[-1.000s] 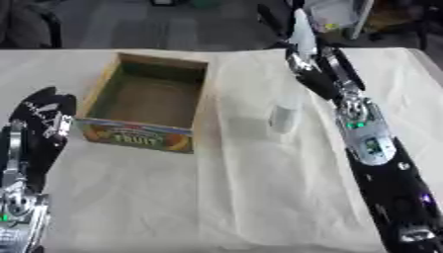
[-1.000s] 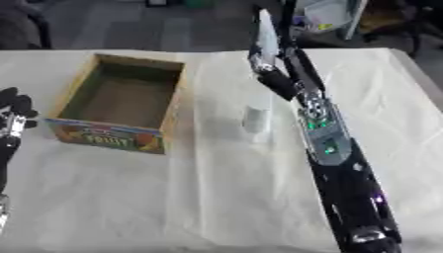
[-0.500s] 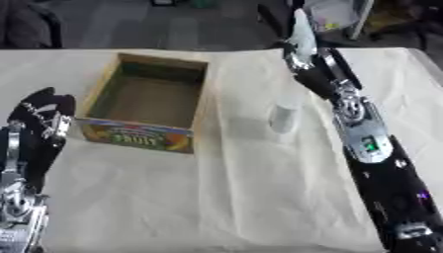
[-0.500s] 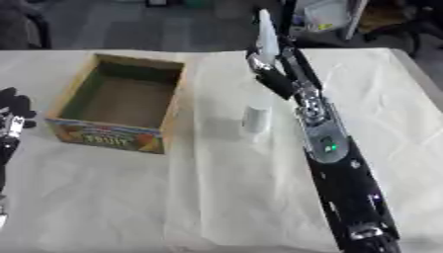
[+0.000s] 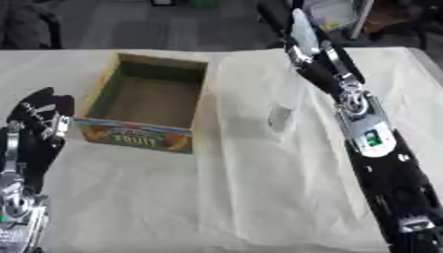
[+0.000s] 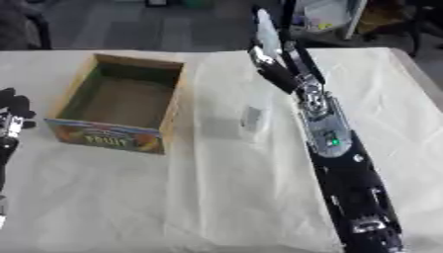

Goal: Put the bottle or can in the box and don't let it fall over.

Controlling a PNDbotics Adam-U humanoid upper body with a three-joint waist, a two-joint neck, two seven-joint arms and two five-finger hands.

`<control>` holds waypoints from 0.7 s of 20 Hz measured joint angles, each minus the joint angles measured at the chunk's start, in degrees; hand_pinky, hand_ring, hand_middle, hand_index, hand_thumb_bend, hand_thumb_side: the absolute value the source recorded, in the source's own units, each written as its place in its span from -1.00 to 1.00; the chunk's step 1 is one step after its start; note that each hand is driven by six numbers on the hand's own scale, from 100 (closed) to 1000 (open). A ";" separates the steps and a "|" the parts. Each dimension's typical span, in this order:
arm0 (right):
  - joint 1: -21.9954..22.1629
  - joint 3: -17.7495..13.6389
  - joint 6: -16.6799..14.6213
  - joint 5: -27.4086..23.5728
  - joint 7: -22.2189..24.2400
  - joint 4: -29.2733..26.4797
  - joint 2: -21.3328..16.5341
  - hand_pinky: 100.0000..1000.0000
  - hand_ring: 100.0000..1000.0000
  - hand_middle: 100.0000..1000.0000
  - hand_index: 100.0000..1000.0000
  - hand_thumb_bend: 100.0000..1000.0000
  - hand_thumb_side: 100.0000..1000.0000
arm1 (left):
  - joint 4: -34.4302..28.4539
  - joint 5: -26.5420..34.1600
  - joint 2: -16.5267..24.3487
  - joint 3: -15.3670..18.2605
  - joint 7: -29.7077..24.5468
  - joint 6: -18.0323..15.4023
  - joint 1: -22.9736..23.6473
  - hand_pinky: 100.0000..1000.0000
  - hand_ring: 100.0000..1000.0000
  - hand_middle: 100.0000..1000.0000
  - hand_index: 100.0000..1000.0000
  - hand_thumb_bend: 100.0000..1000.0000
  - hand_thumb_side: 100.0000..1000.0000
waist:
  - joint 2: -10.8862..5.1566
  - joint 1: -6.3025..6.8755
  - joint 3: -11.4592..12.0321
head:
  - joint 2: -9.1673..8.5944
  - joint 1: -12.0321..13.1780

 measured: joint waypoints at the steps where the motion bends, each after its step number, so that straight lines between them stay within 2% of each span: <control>1: -0.13 0.00 -0.03 -0.06 0.03 0.00 -0.06 0.91 1.00 1.00 1.00 -1.00 0.28 | 0.00 0.00 0.00 0.00 -0.01 0.01 0.00 0.22 0.20 0.30 0.58 -0.04 0.13 | 0.00 0.00 0.01 | 0.00 0.00; 14: -1.01 0.01 -0.75 -0.72 1.16 0.97 -0.71 0.89 1.00 1.00 1.00 -1.00 0.30 | 0.00 0.00 0.00 -0.01 -0.08 0.06 -0.07 0.22 0.20 0.30 0.58 -0.04 0.13 | 0.01 0.09 0.30 | 0.00 -0.28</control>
